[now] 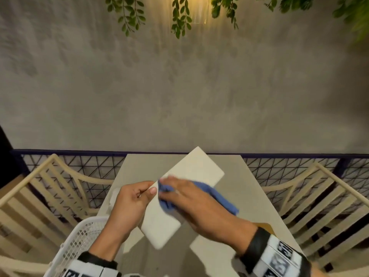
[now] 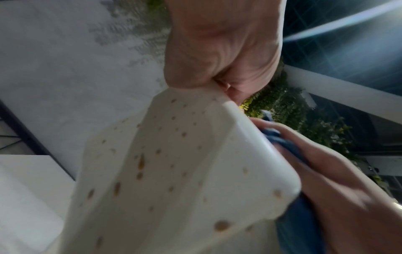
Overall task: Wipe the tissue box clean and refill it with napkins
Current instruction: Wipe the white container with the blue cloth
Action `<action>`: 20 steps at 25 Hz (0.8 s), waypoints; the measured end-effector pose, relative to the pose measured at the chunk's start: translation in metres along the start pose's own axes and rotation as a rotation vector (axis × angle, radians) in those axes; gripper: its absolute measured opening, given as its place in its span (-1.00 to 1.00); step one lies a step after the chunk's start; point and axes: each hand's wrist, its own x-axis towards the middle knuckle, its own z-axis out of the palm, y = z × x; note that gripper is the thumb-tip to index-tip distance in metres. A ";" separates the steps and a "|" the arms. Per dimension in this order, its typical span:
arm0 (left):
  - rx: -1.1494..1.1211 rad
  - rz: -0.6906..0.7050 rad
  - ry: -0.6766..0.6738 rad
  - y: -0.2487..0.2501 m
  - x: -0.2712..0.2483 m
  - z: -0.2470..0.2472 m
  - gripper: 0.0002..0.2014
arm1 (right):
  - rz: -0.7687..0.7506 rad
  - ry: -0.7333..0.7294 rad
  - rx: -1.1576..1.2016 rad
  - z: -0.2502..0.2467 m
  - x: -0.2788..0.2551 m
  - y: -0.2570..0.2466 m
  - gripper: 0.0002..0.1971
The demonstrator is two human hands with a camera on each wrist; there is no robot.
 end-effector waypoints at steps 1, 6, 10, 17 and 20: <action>0.004 -0.003 -0.003 0.000 -0.001 -0.002 -0.64 | -0.049 -0.056 -0.005 -0.002 -0.013 0.006 -0.60; 0.023 -0.039 0.021 -0.002 0.001 0.005 -0.64 | 0.243 0.176 0.035 -0.011 0.010 0.025 -0.63; 0.018 -0.017 0.073 0.001 0.005 -0.004 -0.61 | -0.055 0.013 0.049 0.003 -0.014 0.021 -0.72; 0.055 0.007 0.094 0.002 0.013 0.001 -0.53 | 0.043 0.091 0.054 0.023 0.017 0.016 -0.53; 0.098 0.012 0.084 0.004 0.011 0.004 -0.53 | 0.333 0.278 0.106 -0.003 0.025 0.047 -0.63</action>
